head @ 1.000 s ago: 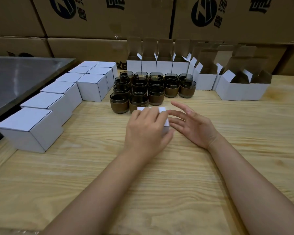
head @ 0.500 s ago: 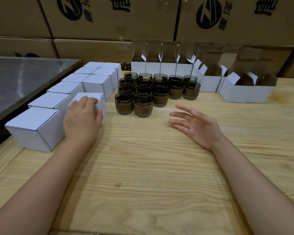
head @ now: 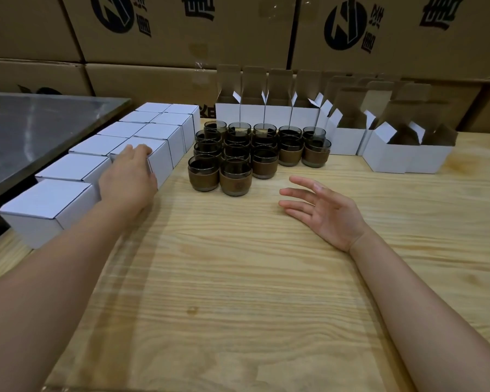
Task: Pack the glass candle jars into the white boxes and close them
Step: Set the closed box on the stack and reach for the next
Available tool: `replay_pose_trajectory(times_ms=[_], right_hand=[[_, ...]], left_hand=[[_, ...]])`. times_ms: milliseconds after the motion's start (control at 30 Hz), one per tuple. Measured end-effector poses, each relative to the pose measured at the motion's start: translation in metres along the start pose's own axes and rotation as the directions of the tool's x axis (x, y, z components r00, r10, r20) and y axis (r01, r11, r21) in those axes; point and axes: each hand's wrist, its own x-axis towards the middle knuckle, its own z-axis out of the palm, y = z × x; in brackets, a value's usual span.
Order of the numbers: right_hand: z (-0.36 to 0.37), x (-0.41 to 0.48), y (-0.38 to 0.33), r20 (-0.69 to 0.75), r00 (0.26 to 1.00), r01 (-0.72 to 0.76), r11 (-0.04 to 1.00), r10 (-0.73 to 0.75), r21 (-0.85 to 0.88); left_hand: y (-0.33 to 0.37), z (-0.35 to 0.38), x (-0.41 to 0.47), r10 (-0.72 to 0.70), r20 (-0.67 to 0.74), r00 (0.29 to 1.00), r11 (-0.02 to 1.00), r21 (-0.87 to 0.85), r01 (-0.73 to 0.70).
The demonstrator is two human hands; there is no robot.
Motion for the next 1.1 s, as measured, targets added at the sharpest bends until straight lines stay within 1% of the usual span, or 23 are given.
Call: replay_pose_trajectory(times_ms=[100, 133, 167, 233, 267, 300, 333, 367, 400, 467, 500, 567, 667, 733, 800, 833, 900, 967, 1000, 1033, 1067, 1100], right_hand=[[0.001, 0.000, 0.000, -0.001, 1.000, -0.004, 1.000, 0.004, -0.011], [0.001, 0.000, 0.000, -0.003, 1.000, -0.004, 1.000, 0.004, -0.017], [0.001, 0.001, 0.000, -0.007, 1.000, -0.004, 1.000, 0.004, -0.023], [0.002, 0.001, 0.000, -0.009, 1.000, -0.001, 1.000, 0.000, -0.028], [0.002, 0.001, 0.000, -0.007, 1.000, 0.000, 1.000, 0.000, -0.027], [0.002, 0.001, 0.000, -0.004, 1.000, 0.002, 1.000, -0.002, -0.026], [0.002, 0.001, 0.000, -0.001, 1.000, 0.006, 1.000, -0.006, -0.028], [0.002, 0.000, 0.000, 0.000, 1.000, 0.012, 0.999, -0.012, -0.032], [0.002, 0.000, -0.001, -0.002, 1.000, 0.015, 0.999, -0.015, -0.034], [0.002, 0.000, 0.000, -0.018, 1.000, 0.015, 1.000, -0.015, -0.025], [0.002, 0.000, 0.000, -0.027, 1.000, 0.013, 1.000, -0.014, -0.021], [0.001, 0.001, 0.001, -0.038, 0.999, 0.011, 1.000, -0.011, -0.021], [0.002, 0.002, 0.003, -0.081, 0.996, 0.026, 1.000, -0.027, -0.018], [0.002, 0.006, 0.004, -0.157, 0.984, 0.072, 0.995, -0.082, -0.065], [-0.001, 0.015, 0.001, -0.289, 0.941, 0.120, 0.972, -0.177, -0.204], [-0.005, 0.020, -0.004, -0.372, 0.900, 0.125, 0.952, -0.228, -0.281], [-0.021, 0.031, -0.019, -0.520, 0.779, 0.077, 0.876, -0.350, -0.475], [-0.049, 0.041, -0.040, -0.600, 0.648, -0.079, 0.741, -0.470, -0.666], [-0.065, 0.045, -0.052, -0.625, 0.591, -0.173, 0.677, -0.510, -0.715], [-0.080, 0.047, -0.063, -0.644, 0.549, -0.264, 0.621, -0.532, -0.738], [-0.095, 0.049, -0.073, -0.656, 0.527, -0.350, 0.566, -0.540, -0.747], [-0.107, 0.050, -0.081, -0.664, 0.521, -0.428, 0.509, -0.537, -0.747]], left_hand=[[0.003, -0.003, 0.000, 0.018, 0.027, 0.999, 1.000, 0.009, -0.018], [0.007, -0.004, -0.003, 0.051, -0.010, 0.999, 0.999, -0.003, -0.051], [0.013, -0.005, -0.009, 0.101, -0.080, 0.992, 0.994, -0.038, -0.104], [0.036, -0.007, -0.027, 0.207, -0.240, 0.949, 0.953, -0.172, -0.251], [0.052, -0.006, -0.040, 0.230, -0.267, 0.936, 0.915, -0.268, -0.301], [0.070, -0.004, -0.053, 0.234, -0.238, 0.943, 0.870, -0.382, -0.313], [0.088, -0.001, -0.067, 0.229, -0.167, 0.959, 0.825, -0.491, -0.282], [0.105, 0.004, -0.080, 0.217, -0.071, 0.974, 0.794, -0.567, -0.218], [0.119, 0.011, -0.092, 0.207, 0.023, 0.978, 0.779, -0.609, -0.151], [0.136, 0.025, -0.109, 0.203, 0.163, 0.966, 0.782, -0.621, -0.059], [0.138, 0.031, -0.112, 0.217, 0.194, 0.957, 0.800, -0.597, -0.061], [0.137, 0.039, -0.112, 0.261, 0.210, 0.942, 0.821, -0.562, -0.102], [0.134, 0.041, -0.105, 0.243, 0.229, 0.943, 0.788, -0.613, -0.054], [0.135, 0.043, -0.103, 0.259, 0.226, 0.939, 0.794, -0.604, -0.073], [0.136, 0.045, -0.102, 0.291, 0.225, 0.930, 0.803, -0.586, -0.109], [0.136, 0.045, -0.102, 0.295, 0.227, 0.928, 0.804, -0.584, -0.112], [0.135, 0.046, -0.101, 0.299, 0.219, 0.929, 0.797, -0.593, -0.117], [0.135, 0.047, -0.101, 0.307, 0.209, 0.929, 0.797, -0.590, -0.131], [0.135, 0.048, -0.101, 0.312, 0.206, 0.928, 0.799, -0.586, -0.139], [0.136, 0.048, -0.101, 0.316, 0.203, 0.927, 0.801, -0.580, -0.146], [0.136, 0.049, -0.101, 0.320, 0.201, 0.926, 0.804, -0.574, -0.153], [0.137, 0.049, -0.101, 0.323, 0.198, 0.925, 0.807, -0.568, -0.160]])
